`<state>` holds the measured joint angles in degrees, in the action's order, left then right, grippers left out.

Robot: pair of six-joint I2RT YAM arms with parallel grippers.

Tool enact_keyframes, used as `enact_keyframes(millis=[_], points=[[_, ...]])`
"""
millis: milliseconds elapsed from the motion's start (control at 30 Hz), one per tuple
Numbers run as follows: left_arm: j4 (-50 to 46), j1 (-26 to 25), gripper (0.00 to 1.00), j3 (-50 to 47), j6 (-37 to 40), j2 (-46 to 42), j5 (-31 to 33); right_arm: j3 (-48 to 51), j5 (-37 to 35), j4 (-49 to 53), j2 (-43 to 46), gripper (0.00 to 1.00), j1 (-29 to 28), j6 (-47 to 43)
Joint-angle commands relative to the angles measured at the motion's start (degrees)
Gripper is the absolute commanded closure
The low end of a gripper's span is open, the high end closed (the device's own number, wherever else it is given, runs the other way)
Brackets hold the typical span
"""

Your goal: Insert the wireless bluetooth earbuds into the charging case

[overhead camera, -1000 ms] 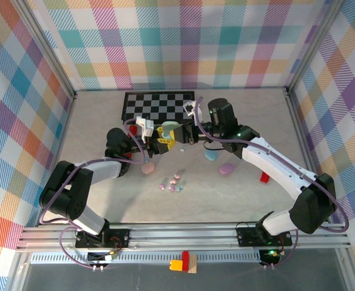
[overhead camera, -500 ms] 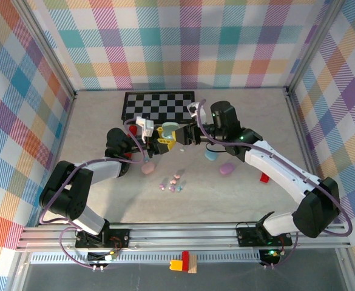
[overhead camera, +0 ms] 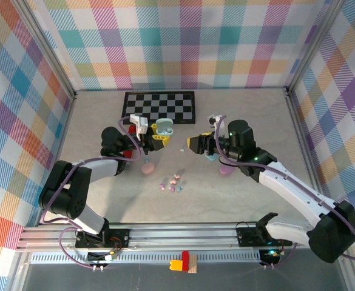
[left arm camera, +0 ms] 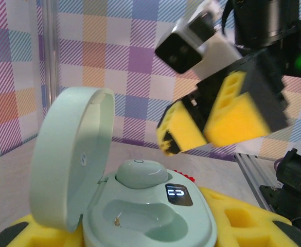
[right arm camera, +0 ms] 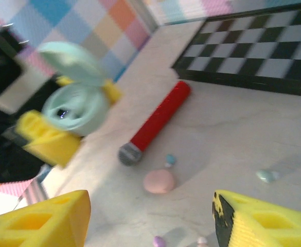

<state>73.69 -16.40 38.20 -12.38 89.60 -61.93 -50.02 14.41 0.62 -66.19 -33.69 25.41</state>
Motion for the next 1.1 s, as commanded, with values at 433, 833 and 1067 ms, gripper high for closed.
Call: enact_keyframes(millis=[433,833,1067], points=[[3.4,8.1,0.67,-7.7,0.9,-7.7,1.9,-34.1,-1.6,31.7,-44.6,0.42,0.8,-10.5],[3.2,8.7,0.67,-8.5,0.9,-9.6,2.4,-46.1,1.3,33.5,-60.2,0.41,0.9,-10.7],[3.3,8.7,0.67,-7.9,0.5,-9.2,2.1,-45.3,2.4,33.7,-60.3,0.42,0.9,-10.9]])
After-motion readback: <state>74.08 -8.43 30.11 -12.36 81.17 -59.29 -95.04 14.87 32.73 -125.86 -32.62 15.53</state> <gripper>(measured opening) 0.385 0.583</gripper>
